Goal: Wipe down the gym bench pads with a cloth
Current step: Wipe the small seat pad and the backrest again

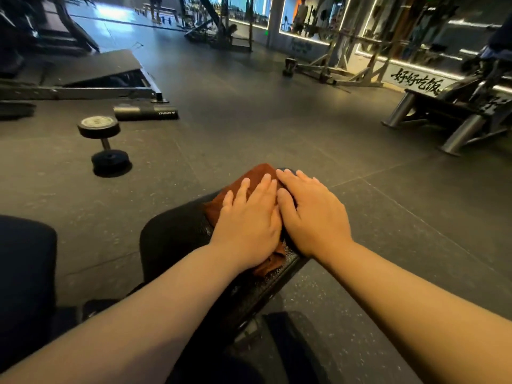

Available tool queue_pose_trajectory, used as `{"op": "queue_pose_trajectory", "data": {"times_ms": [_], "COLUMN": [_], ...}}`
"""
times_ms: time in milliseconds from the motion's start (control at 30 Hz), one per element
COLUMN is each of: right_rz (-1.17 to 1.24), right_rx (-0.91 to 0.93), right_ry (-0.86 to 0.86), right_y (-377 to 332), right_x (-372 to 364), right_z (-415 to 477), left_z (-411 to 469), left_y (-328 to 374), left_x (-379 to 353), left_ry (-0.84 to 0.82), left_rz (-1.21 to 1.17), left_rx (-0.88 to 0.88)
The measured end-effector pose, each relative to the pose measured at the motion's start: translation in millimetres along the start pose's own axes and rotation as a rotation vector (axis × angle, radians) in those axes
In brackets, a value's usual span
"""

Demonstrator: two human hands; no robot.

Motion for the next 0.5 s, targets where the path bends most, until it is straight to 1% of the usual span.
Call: {"op": "queue_pose_trajectory", "data": {"times_ms": [67,133,200,300,333,367,500], "right_rz": [-0.011,-0.022,-0.021,-0.057,-0.076,-0.104,-0.263], "right_rx": [-0.005,-0.005,-0.011,-0.001,0.008,0.021,0.153], "right_ry": [0.011,0.02,0.02,-0.012,-0.034,-0.061,-0.216], "right_y": [-1,-2,-3,-5,-5,-5,-10], "right_x": [-1,-1,-1,-1,-2,-2,-4], "right_z": [-1,-1,-1,0,0,0,-2], "left_z": [-27,-34,-18,8,9,2,-57], "left_y": [0,-10,-21,-26,-23,-19,-13], "left_x": [-1,-1,-2,-1,-1,-1,0], "left_ry": [0.049,0.074,0.076,0.024,0.012,0.004,0.025], "left_rz": [0.018,-0.023,-0.037,0.001,0.017,0.026,0.057], "left_rx": [-0.108,-0.146,-0.104,0.045,0.067,0.055,-0.134]}}
Point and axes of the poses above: each hand's wrist, its own z-axis towards the middle knuckle, its own x-axis out of the back of the hand, y = z × x, the point moved 2 cm from there along z, towards the middle knuckle, and after that the axes turned 12 degrees about z, right-handed, at the moved point
